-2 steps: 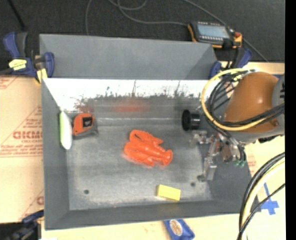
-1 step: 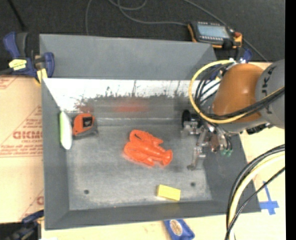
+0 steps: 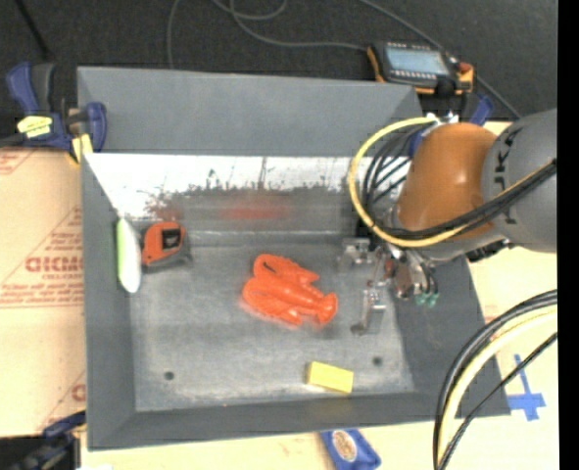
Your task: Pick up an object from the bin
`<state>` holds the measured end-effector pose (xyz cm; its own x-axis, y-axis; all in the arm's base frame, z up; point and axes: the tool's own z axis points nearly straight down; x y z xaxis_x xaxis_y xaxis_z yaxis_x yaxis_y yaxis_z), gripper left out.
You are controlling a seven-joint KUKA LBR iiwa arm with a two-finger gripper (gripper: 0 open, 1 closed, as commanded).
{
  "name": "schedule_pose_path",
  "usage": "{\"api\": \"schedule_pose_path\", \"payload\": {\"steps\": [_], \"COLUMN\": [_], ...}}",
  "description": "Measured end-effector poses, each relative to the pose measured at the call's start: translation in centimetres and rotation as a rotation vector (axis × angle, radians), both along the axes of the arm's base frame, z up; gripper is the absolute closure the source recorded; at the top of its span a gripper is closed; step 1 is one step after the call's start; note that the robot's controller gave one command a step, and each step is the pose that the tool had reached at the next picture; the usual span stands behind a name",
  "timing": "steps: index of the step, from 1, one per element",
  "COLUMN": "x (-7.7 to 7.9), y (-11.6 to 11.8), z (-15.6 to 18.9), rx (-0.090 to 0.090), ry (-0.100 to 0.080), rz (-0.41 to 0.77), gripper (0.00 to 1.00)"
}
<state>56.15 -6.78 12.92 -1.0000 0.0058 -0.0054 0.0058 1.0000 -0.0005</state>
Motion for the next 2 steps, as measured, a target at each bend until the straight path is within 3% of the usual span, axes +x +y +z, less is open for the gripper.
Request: {"api": "schedule_pose_path", "payload": {"steps": [1,2], "x": [-0.6,1.4], "y": [0.9,2.3], "z": [-2.0,-3.7], "rx": [0.001,0.001], "ry": [0.000,0.001], "rz": [-0.119,-0.219], "gripper": [0.00,0.00]}}
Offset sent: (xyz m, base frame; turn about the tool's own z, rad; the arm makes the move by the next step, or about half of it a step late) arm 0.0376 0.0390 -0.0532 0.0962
